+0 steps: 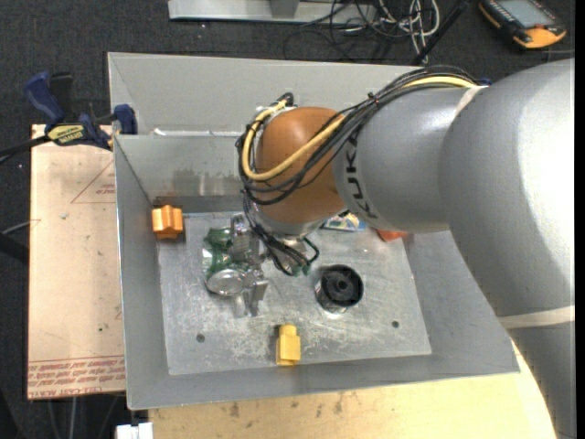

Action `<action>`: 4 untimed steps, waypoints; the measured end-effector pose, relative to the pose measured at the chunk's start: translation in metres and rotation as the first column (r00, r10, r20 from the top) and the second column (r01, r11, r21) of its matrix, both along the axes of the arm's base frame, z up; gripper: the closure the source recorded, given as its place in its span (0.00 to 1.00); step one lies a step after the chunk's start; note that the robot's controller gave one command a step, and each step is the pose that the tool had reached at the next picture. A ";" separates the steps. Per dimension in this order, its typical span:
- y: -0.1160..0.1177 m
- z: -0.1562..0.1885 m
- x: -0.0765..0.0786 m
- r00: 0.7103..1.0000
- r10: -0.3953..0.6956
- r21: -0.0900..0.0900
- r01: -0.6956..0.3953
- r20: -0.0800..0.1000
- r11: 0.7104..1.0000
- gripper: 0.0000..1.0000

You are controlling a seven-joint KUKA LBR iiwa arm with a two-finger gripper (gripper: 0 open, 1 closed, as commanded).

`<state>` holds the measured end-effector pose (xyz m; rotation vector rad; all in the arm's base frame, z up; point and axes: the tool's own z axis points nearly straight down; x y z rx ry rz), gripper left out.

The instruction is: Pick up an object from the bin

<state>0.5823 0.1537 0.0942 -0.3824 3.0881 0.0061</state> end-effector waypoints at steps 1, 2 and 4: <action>0.000 0.000 0.001 1.000 -0.001 0.002 0.001 0.004 1.000 0.00; -0.001 0.002 0.006 1.000 -0.005 0.006 0.005 0.025 1.000 1.00; -0.001 0.002 0.006 1.000 -0.005 0.006 0.005 0.025 1.000 1.00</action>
Offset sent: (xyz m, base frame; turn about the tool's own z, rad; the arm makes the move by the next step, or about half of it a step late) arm 0.0133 0.0058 -0.0242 -0.1444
